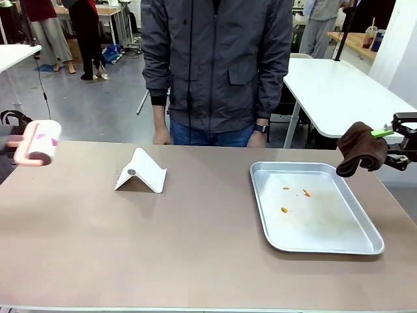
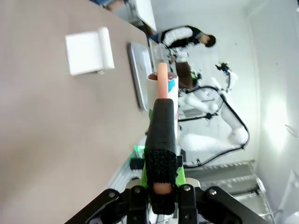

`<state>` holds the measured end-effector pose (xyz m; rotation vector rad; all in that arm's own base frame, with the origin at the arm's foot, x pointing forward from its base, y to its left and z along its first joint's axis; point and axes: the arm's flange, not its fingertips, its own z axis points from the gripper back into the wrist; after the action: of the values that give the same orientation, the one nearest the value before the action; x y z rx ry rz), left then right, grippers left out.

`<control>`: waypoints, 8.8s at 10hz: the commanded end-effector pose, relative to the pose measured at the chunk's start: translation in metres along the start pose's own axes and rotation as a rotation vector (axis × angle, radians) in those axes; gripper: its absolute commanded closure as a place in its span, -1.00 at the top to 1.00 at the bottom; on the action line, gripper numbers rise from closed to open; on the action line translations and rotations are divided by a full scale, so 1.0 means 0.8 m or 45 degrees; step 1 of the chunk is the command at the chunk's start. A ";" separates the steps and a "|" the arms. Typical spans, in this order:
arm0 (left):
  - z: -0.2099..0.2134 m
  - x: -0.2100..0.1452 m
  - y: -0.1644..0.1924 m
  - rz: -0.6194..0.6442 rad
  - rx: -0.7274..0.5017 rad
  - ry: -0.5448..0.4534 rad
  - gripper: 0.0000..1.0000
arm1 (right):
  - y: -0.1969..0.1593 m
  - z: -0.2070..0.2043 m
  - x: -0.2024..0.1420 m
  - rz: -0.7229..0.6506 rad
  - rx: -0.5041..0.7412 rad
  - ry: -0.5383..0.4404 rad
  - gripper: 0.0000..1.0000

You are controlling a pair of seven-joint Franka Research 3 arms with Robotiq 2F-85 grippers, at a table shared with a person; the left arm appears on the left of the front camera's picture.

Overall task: Clean the surface of the table.
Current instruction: If a person points to the right, clean the right side of the table with your right hand, and if they point to the left, clean the left side with your left hand, then clean the area not pointed to by the person.

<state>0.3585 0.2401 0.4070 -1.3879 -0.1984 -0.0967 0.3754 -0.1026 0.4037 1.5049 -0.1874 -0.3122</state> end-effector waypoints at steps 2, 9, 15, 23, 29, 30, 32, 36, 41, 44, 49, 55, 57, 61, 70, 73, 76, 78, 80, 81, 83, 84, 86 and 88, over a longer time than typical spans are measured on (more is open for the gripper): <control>0.057 -0.061 0.009 -0.011 -0.196 0.136 -0.55 | 0.005 0.003 -0.003 0.010 0.015 0.008 -1.00; 0.019 -0.085 0.035 0.026 -0.186 0.112 -0.55 | 0.005 0.003 -0.003 0.010 0.015 0.008 -1.00; 0.019 -0.085 0.035 0.026 -0.186 0.112 -0.55 | 0.005 0.003 -0.003 0.010 0.015 0.008 -1.00; 0.019 -0.085 0.035 0.026 -0.186 0.112 -0.55 | 0.000 0.000 0.000 0.001 0.000 0.000 -0.67; 0.019 -0.085 0.035 0.026 -0.186 0.112 -0.55 | 0.034 -0.082 0.052 0.232 -0.733 0.340 -0.67; 0.019 -0.085 0.035 0.026 -0.186 0.112 -0.55 | 0.037 -0.094 0.061 0.263 -0.866 0.384 -0.67; 0.019 -0.085 0.035 0.026 -0.186 0.112 -0.55 | 0.036 -0.113 0.079 0.302 -1.093 0.353 -0.67; 0.019 -0.085 0.035 0.026 -0.186 0.112 -0.55 | 0.002 -0.134 0.117 0.359 -1.272 0.241 -0.67; 0.019 -0.085 0.035 0.026 -0.186 0.112 -0.55 | -0.053 -0.162 0.155 0.426 -1.394 0.228 -0.67; 0.019 -0.085 0.035 0.026 -0.186 0.112 -0.55 | -0.085 -0.188 0.156 0.391 -1.295 0.264 -0.67; 0.019 -0.085 0.035 0.026 -0.186 0.112 -0.55 | -0.121 -0.220 0.144 0.281 -1.103 0.383 -0.67; 0.019 -0.085 0.035 0.026 -0.186 0.112 -0.55 | -0.138 -0.278 0.111 0.209 -0.912 0.483 -0.67; 0.019 -0.085 0.035 0.026 -0.186 0.112 -0.55 | -0.135 -0.297 0.083 0.233 -0.917 0.563 -0.67; 0.019 -0.085 0.035 0.026 -0.186 0.112 -0.55 | -0.122 -0.309 0.047 0.305 -1.007 0.564 -0.67; 0.019 -0.085 0.035 0.026 -0.186 0.112 -0.55 | -0.109 -0.238 0.081 0.325 -1.252 0.265 -0.67; 0.019 -0.085 0.035 0.026 -0.186 0.112 -0.55 | -0.096 -0.200 0.096 0.305 -1.281 0.148 -0.67; 0.019 -0.085 0.035 0.026 -0.186 0.112 -0.55 | -0.086 -0.170 0.107 0.273 -1.243 0.062 -0.67; 0.019 -0.085 0.035 0.026 -0.186 0.112 -0.55 | -0.080 -0.153 0.110 0.256 -1.189 0.023 -0.67; 0.019 -0.085 0.035 0.026 -0.186 0.112 -0.55 | -0.064 -0.127 0.111 0.236 -1.045 0.005 -0.67; 0.019 -0.085 0.035 0.026 -0.186 0.112 -0.55 | -0.054 -0.114 0.114 0.239 -0.890 0.016 -0.67; 0.019 -0.085 0.035 0.026 -0.186 0.112 -0.55 | -0.042 -0.095 0.114 0.212 -0.634 0.076 -0.67; 0.019 -0.085 0.035 0.026 -0.186 0.112 -0.55 | -0.033 -0.086 0.113 0.202 -0.497 0.107 -0.67; 0.019 -0.085 0.035 0.026 -0.186 0.112 -0.55 | -0.021 -0.075 0.108 0.180 -0.302 0.203 -0.67; 0.019 -0.085 0.035 0.026 -0.186 0.112 -0.55 | -0.005 -0.065 0.094 0.153 -0.145 0.302 -0.67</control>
<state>0.2955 0.2549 0.3614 -1.5131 -0.1001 -0.1684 0.4598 -0.0689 0.3873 1.3175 -0.0809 -0.0817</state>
